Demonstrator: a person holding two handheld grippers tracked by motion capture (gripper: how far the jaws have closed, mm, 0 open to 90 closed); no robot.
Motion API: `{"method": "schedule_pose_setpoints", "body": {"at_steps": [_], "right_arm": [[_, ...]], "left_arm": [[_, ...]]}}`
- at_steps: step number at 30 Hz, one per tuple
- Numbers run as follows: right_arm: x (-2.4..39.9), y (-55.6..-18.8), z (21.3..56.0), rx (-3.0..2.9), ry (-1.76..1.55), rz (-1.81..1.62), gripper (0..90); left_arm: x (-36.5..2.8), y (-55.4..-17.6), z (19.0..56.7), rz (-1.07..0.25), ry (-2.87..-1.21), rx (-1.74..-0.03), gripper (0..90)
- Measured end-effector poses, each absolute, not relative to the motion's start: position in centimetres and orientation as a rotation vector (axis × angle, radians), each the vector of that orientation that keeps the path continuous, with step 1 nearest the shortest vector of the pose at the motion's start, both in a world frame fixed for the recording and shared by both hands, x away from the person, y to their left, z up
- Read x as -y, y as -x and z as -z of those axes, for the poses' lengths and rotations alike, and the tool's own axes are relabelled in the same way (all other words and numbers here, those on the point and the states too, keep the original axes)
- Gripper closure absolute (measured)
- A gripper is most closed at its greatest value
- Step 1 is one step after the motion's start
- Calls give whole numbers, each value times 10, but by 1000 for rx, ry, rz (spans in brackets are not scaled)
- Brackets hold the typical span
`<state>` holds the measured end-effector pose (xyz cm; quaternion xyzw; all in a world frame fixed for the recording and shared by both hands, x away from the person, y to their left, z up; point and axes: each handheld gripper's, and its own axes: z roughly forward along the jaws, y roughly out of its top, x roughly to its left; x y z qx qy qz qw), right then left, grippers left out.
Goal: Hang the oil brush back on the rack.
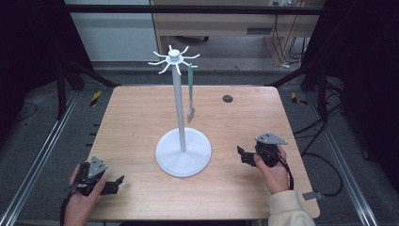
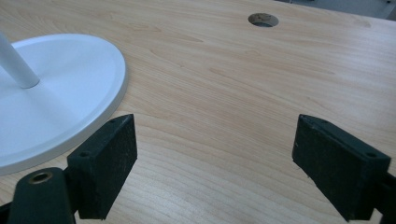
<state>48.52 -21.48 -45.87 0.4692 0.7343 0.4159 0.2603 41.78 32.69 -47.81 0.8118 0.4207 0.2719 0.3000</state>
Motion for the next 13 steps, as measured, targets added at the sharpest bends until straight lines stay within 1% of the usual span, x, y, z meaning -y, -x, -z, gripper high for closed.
{"method": "schedule_pose_setpoints", "body": {"at_steps": [8, 13], "right_arm": [[218, -487, 479, -2054, -1329, -1102, 142], [213, -484, 483, -2095, -1323, -1079, 140]], "left_arm": [[-327, -418, 478, -723, -2153, -1112, 24], [-326, -418, 477, -725, -2157, -1107, 24]]}}
